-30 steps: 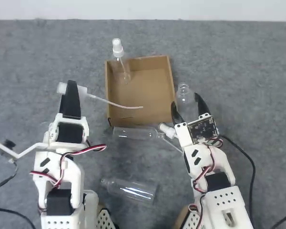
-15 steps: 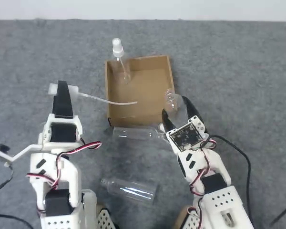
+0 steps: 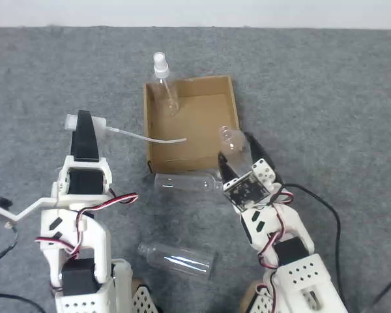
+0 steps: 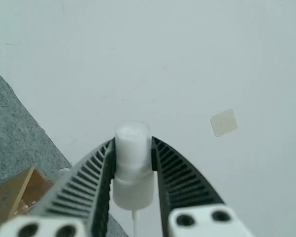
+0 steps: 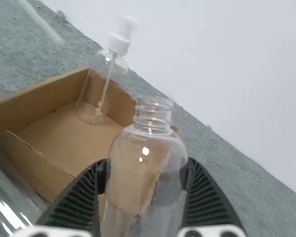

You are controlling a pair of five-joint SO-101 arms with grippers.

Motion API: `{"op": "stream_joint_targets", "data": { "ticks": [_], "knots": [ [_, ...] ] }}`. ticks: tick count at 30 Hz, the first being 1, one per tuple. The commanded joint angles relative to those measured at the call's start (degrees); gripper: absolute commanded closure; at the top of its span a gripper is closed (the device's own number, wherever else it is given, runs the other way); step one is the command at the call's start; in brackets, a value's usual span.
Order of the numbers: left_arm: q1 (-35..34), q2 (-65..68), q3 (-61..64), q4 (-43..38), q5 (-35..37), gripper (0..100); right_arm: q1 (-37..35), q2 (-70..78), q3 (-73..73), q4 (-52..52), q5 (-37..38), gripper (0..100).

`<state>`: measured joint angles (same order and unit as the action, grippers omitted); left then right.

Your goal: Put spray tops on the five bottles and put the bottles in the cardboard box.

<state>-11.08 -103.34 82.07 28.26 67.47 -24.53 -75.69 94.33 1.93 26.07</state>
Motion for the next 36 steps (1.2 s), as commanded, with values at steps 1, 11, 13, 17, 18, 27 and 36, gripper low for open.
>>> {"op": "stream_joint_targets", "data": {
  "ticks": [1,11,13,17,18,27,36],
  "knots": [
    [0.0,-1.2,-0.8,-2.3,0.2,99,-2.1,-1.5,0.7,-3.3,1.3,97.9],
    [0.2,-1.2,-0.7,-2.3,0.2,99,-2.8,-1.5,2.5,-7.1,6.4,97.9],
    [0.2,-1.2,-0.7,-2.3,0.3,99,-2.8,-1.5,2.5,-7.1,6.4,97.9],
    [0.2,-1.2,-0.8,-2.3,0.3,99,-2.9,-1.5,2.5,-7.1,6.4,97.9],
    [0.2,-1.2,-0.8,-2.3,0.3,99,-2.9,-1.5,2.5,-7.1,6.5,97.9],
    [0.2,-1.2,-0.7,-4.1,0.2,99,-7.8,-1.2,2.5,-1.8,17.2,98.1],
    [0.2,-1.2,-0.5,-4.0,0.2,99,-9.9,-1.5,2.5,0.6,20.7,98.1]
  ]
}}
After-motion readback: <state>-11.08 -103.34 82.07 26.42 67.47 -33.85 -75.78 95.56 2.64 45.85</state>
